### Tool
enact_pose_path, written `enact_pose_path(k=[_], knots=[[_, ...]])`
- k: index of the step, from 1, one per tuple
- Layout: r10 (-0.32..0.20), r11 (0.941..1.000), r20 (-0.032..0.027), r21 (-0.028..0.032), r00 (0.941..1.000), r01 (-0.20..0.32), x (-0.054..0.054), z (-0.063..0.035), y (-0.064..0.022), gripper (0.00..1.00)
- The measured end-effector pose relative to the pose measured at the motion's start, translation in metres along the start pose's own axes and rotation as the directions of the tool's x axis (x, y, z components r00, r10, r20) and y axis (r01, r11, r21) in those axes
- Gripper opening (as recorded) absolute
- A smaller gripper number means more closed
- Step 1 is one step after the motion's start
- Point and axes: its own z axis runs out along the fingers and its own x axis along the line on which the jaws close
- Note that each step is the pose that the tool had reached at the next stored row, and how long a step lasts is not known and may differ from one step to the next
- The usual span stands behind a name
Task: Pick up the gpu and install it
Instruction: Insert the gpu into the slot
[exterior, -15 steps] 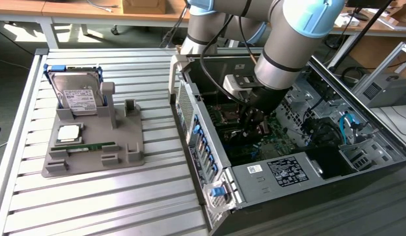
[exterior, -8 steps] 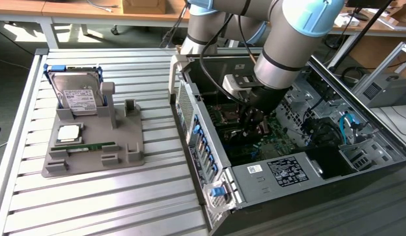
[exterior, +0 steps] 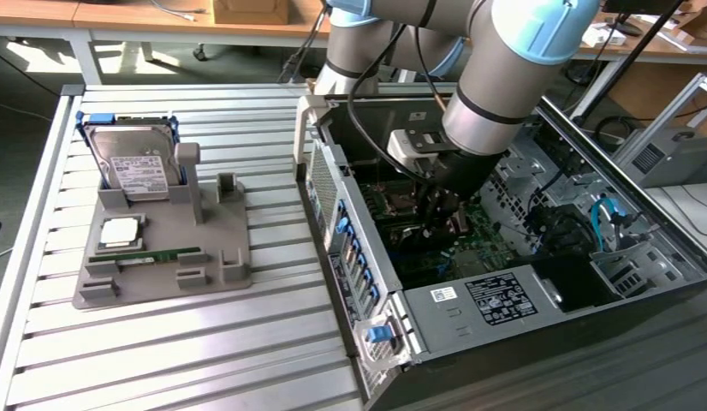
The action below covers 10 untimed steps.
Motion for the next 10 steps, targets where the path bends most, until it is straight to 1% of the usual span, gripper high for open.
enact_pose_path(k=[7, 10], knots=[[-0.004, 1.0, 0.0001, 0.0, 1.0, 0.004, -0.0001, 0.0001, 0.0, 0.27], [-0.009, 1.0, -0.0002, -0.0001, 1.0, 0.009, -0.0025, 0.0, 0.0, 0.27]])
